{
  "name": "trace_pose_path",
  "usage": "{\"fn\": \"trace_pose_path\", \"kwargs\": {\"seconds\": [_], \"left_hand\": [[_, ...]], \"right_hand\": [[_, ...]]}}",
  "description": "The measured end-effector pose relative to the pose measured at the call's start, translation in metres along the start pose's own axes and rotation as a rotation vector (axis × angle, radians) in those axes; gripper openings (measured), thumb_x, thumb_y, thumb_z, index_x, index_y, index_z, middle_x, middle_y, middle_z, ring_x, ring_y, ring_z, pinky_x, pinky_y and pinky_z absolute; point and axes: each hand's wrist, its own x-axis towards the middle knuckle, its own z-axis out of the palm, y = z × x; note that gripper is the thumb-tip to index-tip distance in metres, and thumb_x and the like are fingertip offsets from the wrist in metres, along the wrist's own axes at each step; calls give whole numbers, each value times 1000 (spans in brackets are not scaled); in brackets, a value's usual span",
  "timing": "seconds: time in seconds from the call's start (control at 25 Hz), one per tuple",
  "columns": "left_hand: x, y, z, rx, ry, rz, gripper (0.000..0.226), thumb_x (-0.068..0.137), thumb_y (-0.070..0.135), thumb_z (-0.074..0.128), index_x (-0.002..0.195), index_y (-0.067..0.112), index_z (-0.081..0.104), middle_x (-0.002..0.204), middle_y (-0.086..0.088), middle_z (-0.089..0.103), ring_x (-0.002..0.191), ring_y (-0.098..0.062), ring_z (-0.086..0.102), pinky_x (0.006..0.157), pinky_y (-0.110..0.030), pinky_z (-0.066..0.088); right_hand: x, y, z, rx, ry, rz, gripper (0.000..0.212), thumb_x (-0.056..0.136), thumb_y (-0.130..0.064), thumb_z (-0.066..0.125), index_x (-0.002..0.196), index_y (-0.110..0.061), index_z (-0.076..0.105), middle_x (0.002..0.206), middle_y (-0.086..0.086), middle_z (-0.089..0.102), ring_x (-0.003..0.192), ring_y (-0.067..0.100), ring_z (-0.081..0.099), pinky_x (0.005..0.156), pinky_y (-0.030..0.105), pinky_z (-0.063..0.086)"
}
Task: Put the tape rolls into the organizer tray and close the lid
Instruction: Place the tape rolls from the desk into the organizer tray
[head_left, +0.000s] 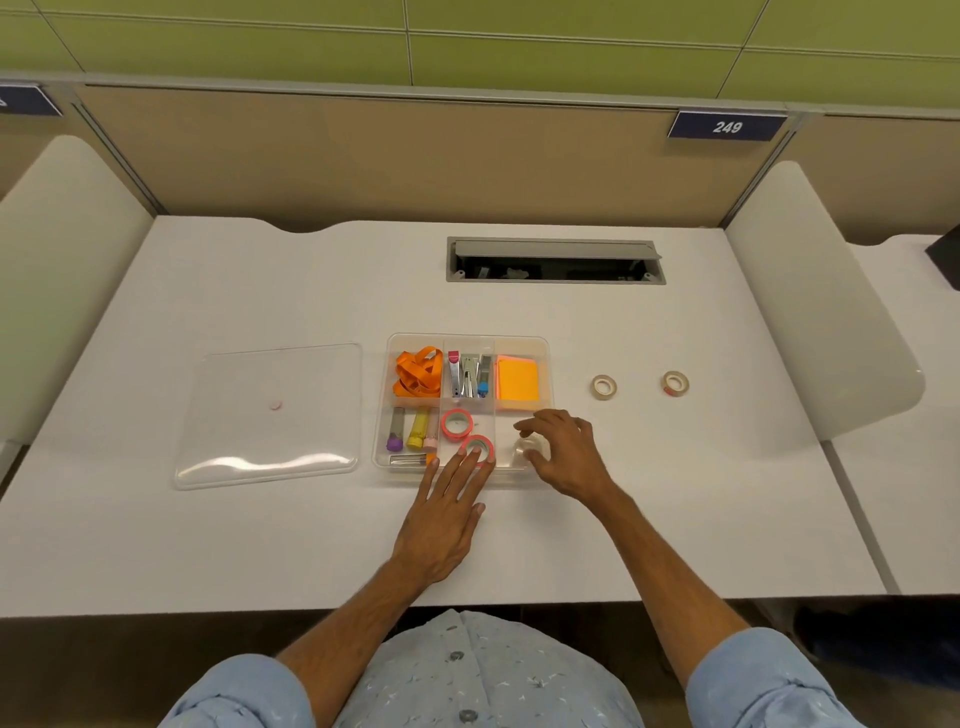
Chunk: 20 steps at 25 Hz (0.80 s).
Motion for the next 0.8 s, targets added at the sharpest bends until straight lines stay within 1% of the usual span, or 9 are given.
{"fn": "trace_pose_path", "kwargs": {"seconds": [0.08,0.16,0.28,0.4,0.48,0.56,0.68,0.8], "left_hand": [[0,0,2,-4,13,4,63,117,43,26,170,28,-5,180,3,-12,167,-19,-13,138,-55,0],[0,0,3,-9,19,1,62,117,42,27,171,28,-2,181,3,-8,168,-19,-11,138,-56,3],[1,0,5,-16,29,-7,62,117,42,27,171,28,0,181,3,-5,168,-18,-9,138,-57,4],[1,2,6,-21,42,-8,61,117,41,27,171,28,1,181,3,-3,168,-18,-8,138,-57,5],[1,2,6,-22,59,-4,61,117,39,29,171,27,4,181,2,0,168,-19,-4,138,-57,8],[1,2,5,-28,68,-1,61,117,38,31,171,26,7,181,1,3,168,-20,-1,138,-58,11],[2,3,5,-34,78,-3,61,116,36,34,171,25,10,181,1,6,168,-20,2,137,-58,13],[1,3,6,-38,84,-11,60,116,36,35,171,24,11,181,1,7,168,-20,3,137,-58,14]], "right_hand": [[0,6,-4,44,81,12,34,103,-17,64,136,-23,68,147,-6,63,146,17,49,127,42,32],[1,12,-9,90,152,36,32,102,-10,63,132,-20,71,138,-5,70,139,18,55,122,41,38],[2,23,-16,150,257,54,30,100,-4,64,125,-17,76,124,-3,77,129,20,62,114,45,46],[4,34,-21,223,327,126,32,98,0,64,121,-17,77,116,-4,79,126,21,63,111,49,47],[8,42,-23,241,341,202,35,98,-1,61,124,-18,75,121,-4,78,130,23,60,112,49,45],[13,50,-25,244,333,292,37,100,-3,59,132,-18,70,132,-1,72,136,26,55,115,49,42],[24,65,-33,147,234,413,47,101,-12,61,148,-14,55,153,9,52,145,33,44,118,52,40],[32,77,-38,59,114,442,58,103,-19,60,157,-15,42,166,10,33,153,34,34,123,55,37]]}}
